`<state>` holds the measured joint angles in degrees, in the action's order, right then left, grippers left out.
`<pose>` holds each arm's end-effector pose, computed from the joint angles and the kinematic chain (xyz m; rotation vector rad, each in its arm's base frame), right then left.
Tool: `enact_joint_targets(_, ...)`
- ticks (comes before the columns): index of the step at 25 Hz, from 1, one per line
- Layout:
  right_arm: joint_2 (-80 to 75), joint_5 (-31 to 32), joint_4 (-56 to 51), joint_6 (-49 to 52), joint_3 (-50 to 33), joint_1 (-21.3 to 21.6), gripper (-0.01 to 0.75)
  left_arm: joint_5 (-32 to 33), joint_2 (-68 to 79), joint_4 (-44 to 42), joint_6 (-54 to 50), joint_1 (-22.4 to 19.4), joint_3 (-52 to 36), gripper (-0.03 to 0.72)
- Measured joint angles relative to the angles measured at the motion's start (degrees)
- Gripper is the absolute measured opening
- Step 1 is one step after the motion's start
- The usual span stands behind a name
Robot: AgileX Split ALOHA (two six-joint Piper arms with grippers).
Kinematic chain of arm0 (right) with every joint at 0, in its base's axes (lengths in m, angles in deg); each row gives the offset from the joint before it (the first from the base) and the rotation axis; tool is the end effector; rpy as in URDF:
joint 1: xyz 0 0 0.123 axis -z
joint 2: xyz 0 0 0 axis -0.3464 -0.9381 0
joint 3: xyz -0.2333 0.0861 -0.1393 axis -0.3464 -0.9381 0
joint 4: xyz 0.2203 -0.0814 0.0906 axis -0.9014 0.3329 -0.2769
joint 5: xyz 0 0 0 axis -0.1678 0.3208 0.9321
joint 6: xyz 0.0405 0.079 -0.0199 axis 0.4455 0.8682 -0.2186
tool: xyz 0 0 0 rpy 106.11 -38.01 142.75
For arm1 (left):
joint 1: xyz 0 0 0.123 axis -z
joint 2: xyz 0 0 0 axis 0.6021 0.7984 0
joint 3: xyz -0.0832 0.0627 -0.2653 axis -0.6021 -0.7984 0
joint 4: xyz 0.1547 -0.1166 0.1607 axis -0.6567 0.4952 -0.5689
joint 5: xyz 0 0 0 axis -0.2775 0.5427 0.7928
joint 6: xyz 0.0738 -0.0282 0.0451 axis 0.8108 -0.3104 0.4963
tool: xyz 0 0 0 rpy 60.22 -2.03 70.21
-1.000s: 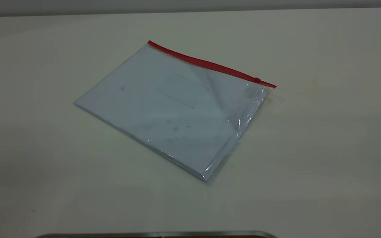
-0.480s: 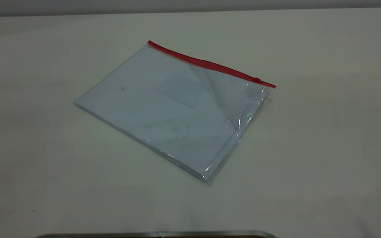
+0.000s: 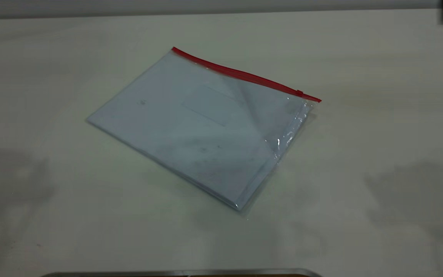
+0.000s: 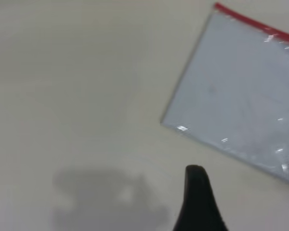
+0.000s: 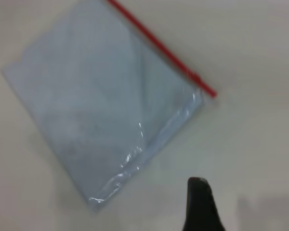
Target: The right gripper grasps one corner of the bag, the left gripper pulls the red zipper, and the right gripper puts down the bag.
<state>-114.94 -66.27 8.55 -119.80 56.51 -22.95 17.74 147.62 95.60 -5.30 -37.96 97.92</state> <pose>0.2316 0.0406 0.1881 -0.1495 2.4348 0.4486 0.2566 -0.0132 0.2954 0.1364 2.3498 -0.1931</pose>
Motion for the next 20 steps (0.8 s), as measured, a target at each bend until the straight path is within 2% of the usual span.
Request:
enact_joint_targets(4, -19.93, -0.41, -13.66, -15.61, 6.15, 0.0, 0.527, -0.2, 6.16, 7.21, 7.65, 0.0, 3.58, 0.586)
enact_joint_targets(7, -33.89, 4.23, -21.7, -23.43, 13.39, 0.11, 0.526, -0.61, 8.46, 11.19, 11.07, 0.0, 4.43, 0.586)
enact_joint_targets(12, -49.12, 14.04, -24.78, -25.28, 23.97, 2.77, 0.519, -0.39, 9.81, 12.35, 12.17, 0.0, 4.56, 0.586)
enact_joint_targets(15, -51.58, 14.75, -24.91, -26.38, 26.47, 4.12, 0.508, -0.12, 9.86, 12.37, 12.28, 0.0, 4.56, 0.586)
enact_joint_targets(20, -54.84, 15.07, -26.41, -28.17, 29.57, 3.72, 0.506, -0.05, 9.86, 12.46, 12.58, 0.0, 4.61, 0.586)
